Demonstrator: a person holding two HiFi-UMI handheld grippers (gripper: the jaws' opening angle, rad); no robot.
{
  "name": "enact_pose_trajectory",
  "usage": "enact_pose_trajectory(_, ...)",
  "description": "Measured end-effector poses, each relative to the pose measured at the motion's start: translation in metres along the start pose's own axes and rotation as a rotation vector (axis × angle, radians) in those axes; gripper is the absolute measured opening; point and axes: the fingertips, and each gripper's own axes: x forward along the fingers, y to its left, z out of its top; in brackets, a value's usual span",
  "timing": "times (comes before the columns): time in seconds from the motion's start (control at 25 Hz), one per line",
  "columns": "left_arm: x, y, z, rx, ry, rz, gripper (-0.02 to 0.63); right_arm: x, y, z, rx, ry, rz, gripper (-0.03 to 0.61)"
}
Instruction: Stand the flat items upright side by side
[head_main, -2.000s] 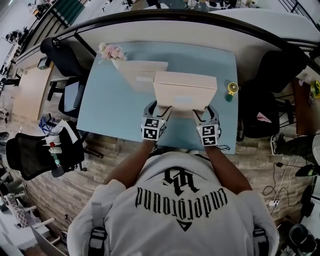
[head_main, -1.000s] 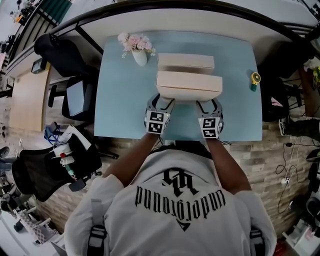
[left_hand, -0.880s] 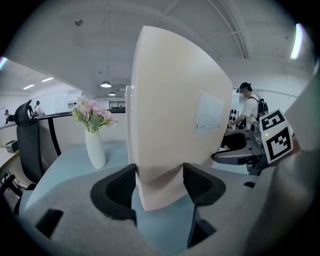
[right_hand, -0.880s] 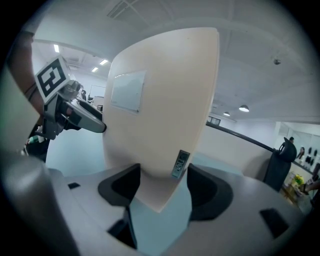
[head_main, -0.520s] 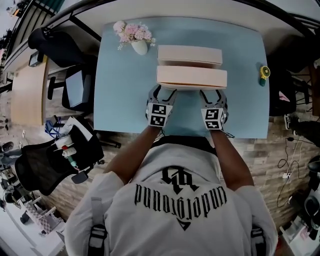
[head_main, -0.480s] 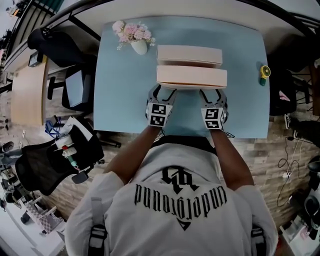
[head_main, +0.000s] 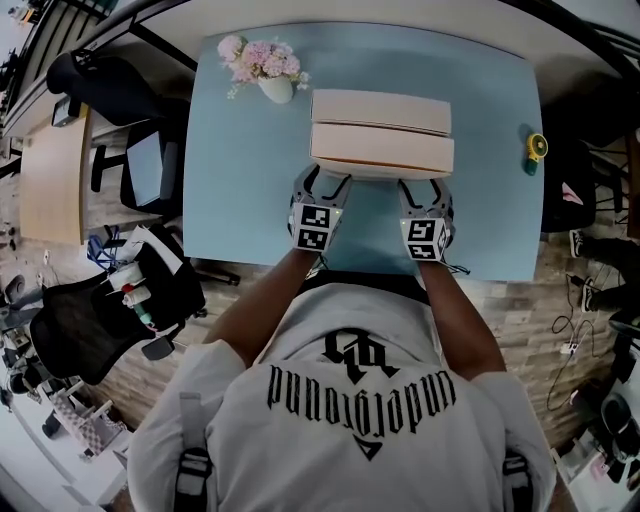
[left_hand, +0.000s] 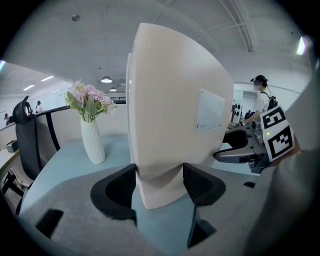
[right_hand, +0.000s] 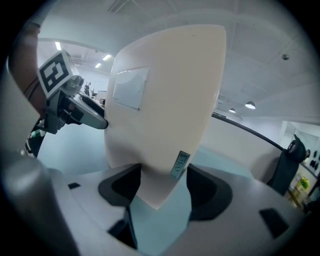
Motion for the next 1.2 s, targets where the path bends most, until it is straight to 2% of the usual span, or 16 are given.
enact_pose_trajectory(0.92, 0.001, 0.01, 0.001, 0.006, -0.016, -0.003, 0.299, 0.005, 0.004, 0.002, -0.006, 0.002, 0.018, 0.296)
enact_pose_trajectory(1.04, 0.0, 0.008, 0.001, 0.006, -0.023, -0.015, 0.336, 0.002, 0.004, 0.003, 0.009, -0.002, 0.032, 0.31)
enact_pose_trajectory(1.2, -0.009, 0.007, 0.009, 0.026, -0.037, -0.026, 0.341, -0.009, 0.002, 0.01, 0.016, -0.021, 0.041, 0.314)
